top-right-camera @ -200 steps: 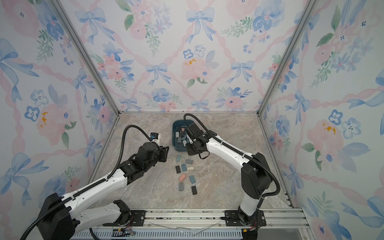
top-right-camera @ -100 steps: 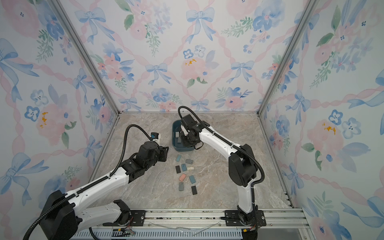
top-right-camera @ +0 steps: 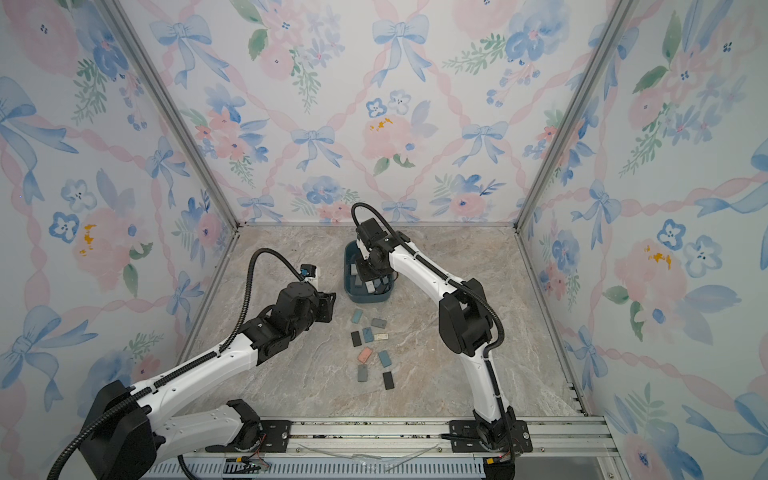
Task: Put the eraser in the storage box
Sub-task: Place the eraser in the storage box.
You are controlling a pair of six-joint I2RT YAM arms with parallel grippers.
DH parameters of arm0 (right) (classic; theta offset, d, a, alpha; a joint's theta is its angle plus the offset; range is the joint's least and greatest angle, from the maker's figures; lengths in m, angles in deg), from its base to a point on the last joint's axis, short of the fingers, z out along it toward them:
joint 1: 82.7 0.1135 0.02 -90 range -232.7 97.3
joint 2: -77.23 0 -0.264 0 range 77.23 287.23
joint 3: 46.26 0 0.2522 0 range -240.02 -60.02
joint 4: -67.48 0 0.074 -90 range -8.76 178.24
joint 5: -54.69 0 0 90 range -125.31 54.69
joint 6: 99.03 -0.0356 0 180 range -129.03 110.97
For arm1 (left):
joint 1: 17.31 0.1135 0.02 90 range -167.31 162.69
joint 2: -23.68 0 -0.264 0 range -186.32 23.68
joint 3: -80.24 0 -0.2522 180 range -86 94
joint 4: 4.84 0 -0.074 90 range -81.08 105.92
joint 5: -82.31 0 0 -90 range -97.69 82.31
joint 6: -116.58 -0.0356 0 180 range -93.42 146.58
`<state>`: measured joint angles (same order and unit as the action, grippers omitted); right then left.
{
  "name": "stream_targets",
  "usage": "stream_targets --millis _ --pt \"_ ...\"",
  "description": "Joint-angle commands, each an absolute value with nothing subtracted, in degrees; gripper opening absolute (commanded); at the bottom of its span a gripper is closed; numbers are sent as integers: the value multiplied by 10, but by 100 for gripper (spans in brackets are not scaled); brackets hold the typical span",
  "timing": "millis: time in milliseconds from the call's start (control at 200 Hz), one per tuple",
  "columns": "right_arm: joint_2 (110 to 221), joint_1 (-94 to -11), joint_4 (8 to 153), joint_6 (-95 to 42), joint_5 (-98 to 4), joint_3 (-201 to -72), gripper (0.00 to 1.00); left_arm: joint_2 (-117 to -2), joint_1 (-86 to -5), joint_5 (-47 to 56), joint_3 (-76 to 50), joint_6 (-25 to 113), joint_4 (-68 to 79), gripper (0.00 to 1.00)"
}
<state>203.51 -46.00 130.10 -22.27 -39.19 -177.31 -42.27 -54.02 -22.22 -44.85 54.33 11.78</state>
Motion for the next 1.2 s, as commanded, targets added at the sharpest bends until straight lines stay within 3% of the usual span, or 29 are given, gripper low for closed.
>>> stream_targets --millis 0,1195 --pt "2064 -467 1329 -213 -392 -1813 25 -422 -534 -222 -446 547 111 40" --pt "2149 -475 1359 -214 -354 -1842 24 -433 -530 -216 -446 548 109 40"
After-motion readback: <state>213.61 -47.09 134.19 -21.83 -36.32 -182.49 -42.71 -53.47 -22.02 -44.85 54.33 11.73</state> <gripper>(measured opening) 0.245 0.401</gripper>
